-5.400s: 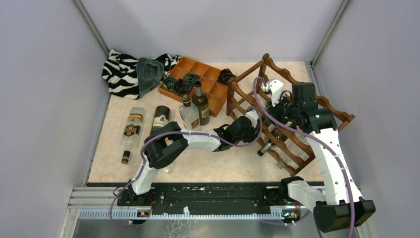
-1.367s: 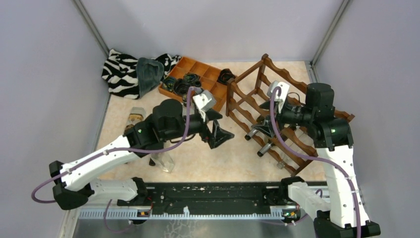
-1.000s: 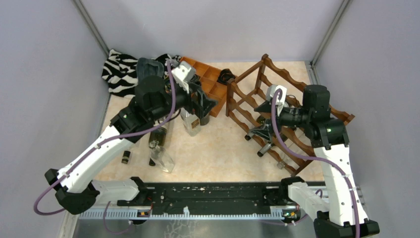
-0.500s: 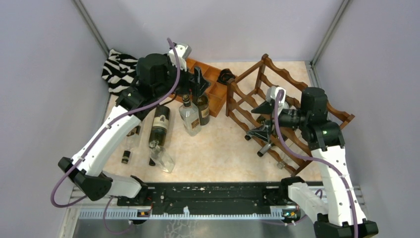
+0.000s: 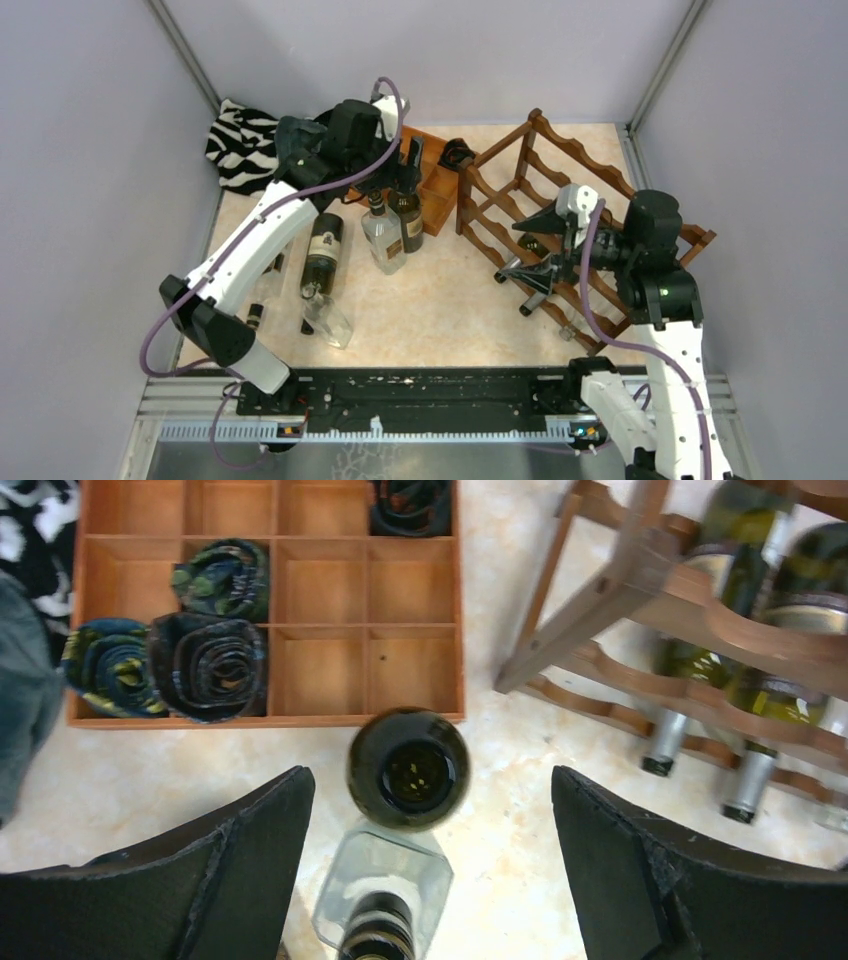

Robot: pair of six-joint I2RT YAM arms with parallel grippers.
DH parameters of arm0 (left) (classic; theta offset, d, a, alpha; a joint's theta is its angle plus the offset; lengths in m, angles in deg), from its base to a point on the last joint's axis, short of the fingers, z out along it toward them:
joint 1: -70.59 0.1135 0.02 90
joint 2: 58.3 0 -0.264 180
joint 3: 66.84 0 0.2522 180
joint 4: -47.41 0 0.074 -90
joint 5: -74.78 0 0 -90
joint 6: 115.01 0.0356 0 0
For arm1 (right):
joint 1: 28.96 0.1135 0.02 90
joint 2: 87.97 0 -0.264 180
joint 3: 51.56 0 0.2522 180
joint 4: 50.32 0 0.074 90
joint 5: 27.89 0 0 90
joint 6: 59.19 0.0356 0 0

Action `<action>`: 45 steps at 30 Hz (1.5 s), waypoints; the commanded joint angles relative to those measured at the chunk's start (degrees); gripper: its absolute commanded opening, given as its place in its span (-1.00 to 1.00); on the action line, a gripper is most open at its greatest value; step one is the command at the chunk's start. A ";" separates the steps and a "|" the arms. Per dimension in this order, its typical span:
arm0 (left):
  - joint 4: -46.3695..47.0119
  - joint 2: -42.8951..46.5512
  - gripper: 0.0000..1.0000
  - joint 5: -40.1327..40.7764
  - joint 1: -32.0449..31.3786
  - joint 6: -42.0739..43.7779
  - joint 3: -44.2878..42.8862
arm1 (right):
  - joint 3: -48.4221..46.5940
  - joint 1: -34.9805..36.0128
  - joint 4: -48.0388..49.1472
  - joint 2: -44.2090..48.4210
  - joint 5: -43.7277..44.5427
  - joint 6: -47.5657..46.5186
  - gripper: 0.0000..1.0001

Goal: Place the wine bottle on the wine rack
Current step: Pick up the wine bottle from the center of the board.

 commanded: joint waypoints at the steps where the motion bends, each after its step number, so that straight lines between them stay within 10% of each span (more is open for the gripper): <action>1: -4.31 -2.95 0.86 9.16 0.25 1.51 -5.66 | 0.43 -0.76 5.09 1.68 -2.71 3.05 0.66; 21: -7.56 -9.98 0.23 6.64 0.16 3.93 -7.74 | 4.56 -1.39 7.45 1.71 -1.43 4.45 0.68; 33: -4.44 -10.57 -1.00 -5.16 0.18 5.08 -7.48 | 3.79 -3.15 4.12 -0.29 -0.12 2.08 0.68; 45: 0.00 -5.27 -1.00 -19.43 -0.57 5.54 -6.03 | 3.27 -3.67 2.72 -1.54 0.21 0.87 0.68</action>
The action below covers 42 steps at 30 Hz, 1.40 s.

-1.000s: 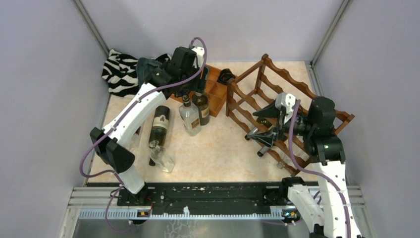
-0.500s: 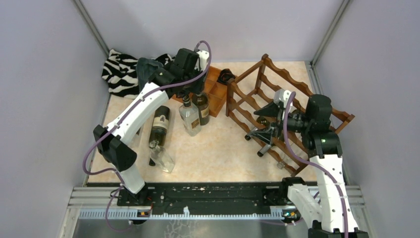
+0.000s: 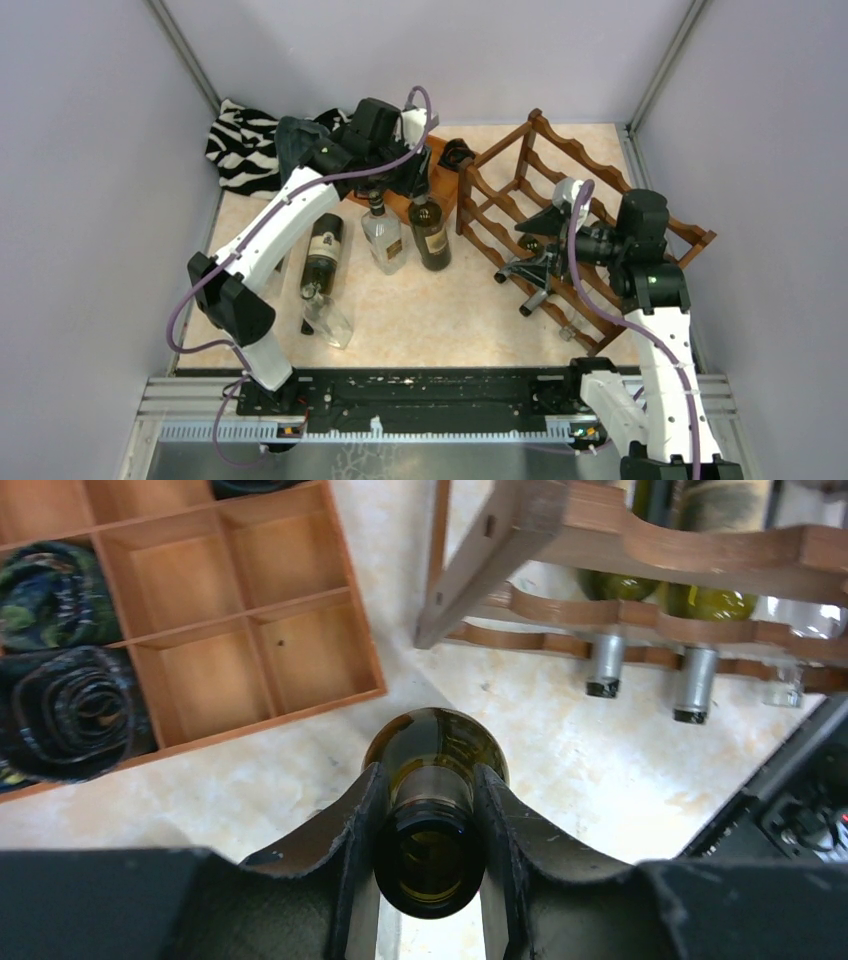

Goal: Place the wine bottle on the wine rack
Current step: Pick up the wine bottle from the center of the board.

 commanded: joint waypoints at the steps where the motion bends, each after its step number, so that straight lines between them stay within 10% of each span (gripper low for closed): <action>1: 5.75 5.02 -1.00 -7.67 -0.99 -0.25 1.19 | -1.96 -0.66 -0.33 -0.31 -0.65 -1.96 0.68; 26: 31.75 26.49 -1.00 -22.96 -9.63 -16.30 29.73 | -7.01 3.07 -11.86 -5.69 -10.60 -15.24 0.67; 42: 36.19 26.01 -1.00 -16.52 -12.92 -20.20 32.13 | 3.51 13.87 4.14 -7.11 1.07 -0.64 0.66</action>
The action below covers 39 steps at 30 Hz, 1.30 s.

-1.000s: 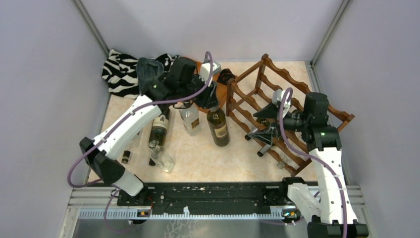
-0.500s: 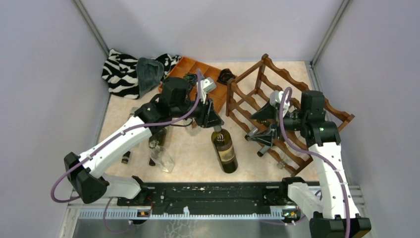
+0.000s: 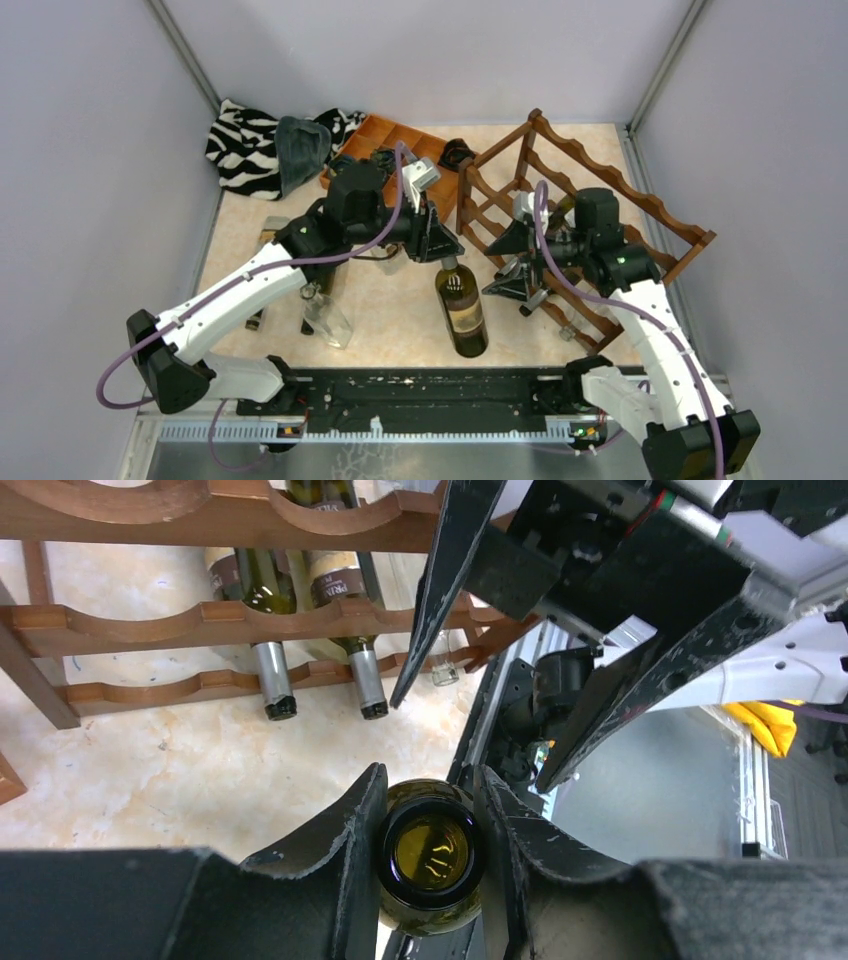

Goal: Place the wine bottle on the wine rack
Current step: Pick up the wine bottle from the center of the board.

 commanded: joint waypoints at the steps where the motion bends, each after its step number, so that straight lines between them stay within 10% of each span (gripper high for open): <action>1: 6.71 0.96 -1.00 2.69 -0.20 -3.07 -0.37 | 2.24 1.92 8.62 -0.21 3.01 6.36 0.66; 12: 11.77 1.74 -1.00 10.57 -0.18 -6.04 0.06 | 5.84 4.42 17.67 -2.01 3.04 15.26 0.96; 39: 23.32 0.40 -1.00 12.83 -0.19 -11.60 -4.37 | 9.66 7.76 29.23 -3.49 3.66 23.76 0.97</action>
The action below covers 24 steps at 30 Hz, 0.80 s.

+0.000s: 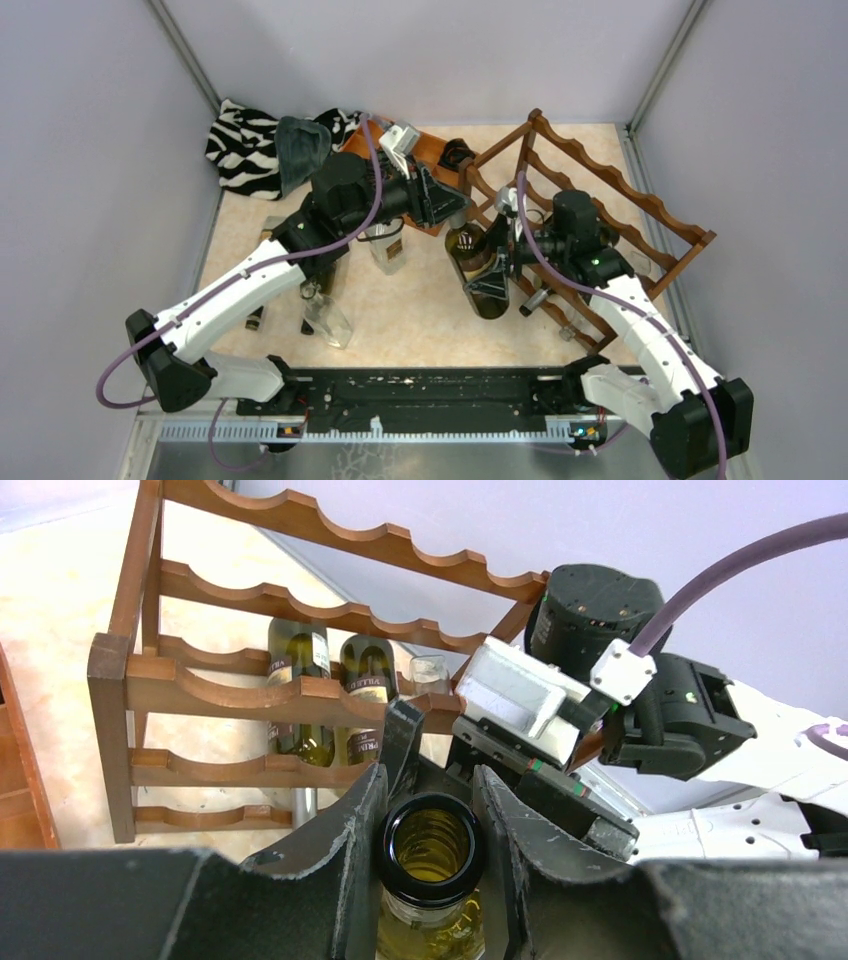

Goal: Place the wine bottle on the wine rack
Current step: Pick up the wine bottle from the center of the board.

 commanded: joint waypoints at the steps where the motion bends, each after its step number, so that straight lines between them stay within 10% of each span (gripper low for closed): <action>1: 10.23 0.98 -1.00 0.62 -0.21 -3.40 -1.49 | 1.70 1.05 7.93 -0.21 -3.63 5.38 0.97; 7: 12.45 1.02 -1.00 0.61 -0.25 -4.56 -0.41 | 2.50 1.91 11.47 -0.81 -3.72 8.10 0.75; 13: 13.61 2.86 -1.00 -0.10 -0.17 -5.22 2.69 | 0.65 1.83 8.65 -0.39 -4.43 6.07 -0.75; 20: 10.80 8.85 0.52 -1.63 -0.16 -6.04 9.58 | -1.71 1.83 0.05 0.72 -9.31 -2.42 -1.00; 24: 5.13 15.25 0.97 -0.16 -0.16 -4.41 12.74 | -4.50 1.84 -9.81 0.86 -8.83 -12.58 -1.00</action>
